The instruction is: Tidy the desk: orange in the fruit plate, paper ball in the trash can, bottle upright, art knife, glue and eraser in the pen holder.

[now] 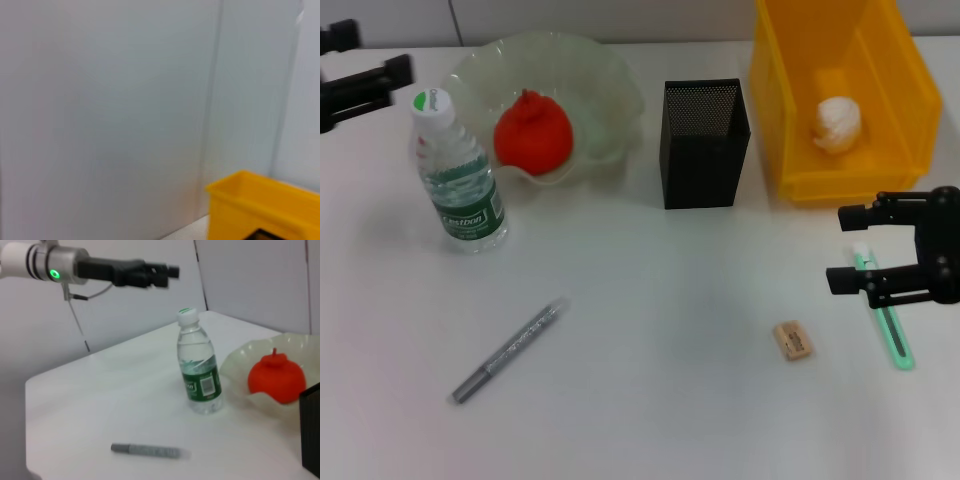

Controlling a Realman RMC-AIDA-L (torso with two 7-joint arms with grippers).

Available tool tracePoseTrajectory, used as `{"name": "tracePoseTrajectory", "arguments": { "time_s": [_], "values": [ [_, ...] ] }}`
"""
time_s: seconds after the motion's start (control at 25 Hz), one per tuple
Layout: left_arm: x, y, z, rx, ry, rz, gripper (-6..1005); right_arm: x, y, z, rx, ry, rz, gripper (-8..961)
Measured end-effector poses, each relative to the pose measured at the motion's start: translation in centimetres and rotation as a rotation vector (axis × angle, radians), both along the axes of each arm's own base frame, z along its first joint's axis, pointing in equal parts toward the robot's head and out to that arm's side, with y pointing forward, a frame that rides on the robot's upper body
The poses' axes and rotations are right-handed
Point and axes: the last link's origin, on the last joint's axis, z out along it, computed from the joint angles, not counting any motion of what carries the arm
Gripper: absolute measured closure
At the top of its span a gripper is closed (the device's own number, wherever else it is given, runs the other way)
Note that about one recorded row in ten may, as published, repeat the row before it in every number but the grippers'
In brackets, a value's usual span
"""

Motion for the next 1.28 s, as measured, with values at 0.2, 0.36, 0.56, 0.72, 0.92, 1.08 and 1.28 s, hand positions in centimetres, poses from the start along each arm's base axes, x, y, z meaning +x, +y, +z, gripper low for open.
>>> {"name": "tracePoseTrajectory", "arguments": {
  "time_s": [0.2, 0.36, 0.56, 0.72, 0.92, 1.08, 1.28],
  "values": [
    [-2.7, -3.9, 0.5, -0.054, -0.096, -0.143, 237, -2.1, 1.4, 0.7, -0.042, -0.159, -0.149, 247],
    [-4.5, -6.7, -0.5, -0.082, -0.129, -0.286, 239, -4.4, 2.9, 1.8, -0.033, -0.327, -0.356, 251],
    [-6.0, -8.0, -1.7, -0.08, -0.149, -0.318, 241, -5.8, 5.1, 2.0, 0.002, -0.512, -0.553, 256],
    [-6.8, -8.0, -2.5, -0.1, -0.15, -0.287, 242, -5.2, 7.2, -1.4, -0.019, -0.65, -0.658, 260],
    [-6.9, -7.8, -2.5, -0.091, -0.144, -0.287, 241, -4.1, 8.5, -4.3, -0.018, -0.773, -0.71, 265],
    [-6.9, -7.5, -2.5, -0.083, -0.145, -0.283, 241, -3.7, 9.0, -5.1, -0.005, -0.794, -0.723, 269],
    [-6.9, -7.1, -2.6, -0.074, -0.142, -0.275, 242, -2.9, 9.6, -6.1, 0.009, -0.823, -0.744, 274]
  ]
}}
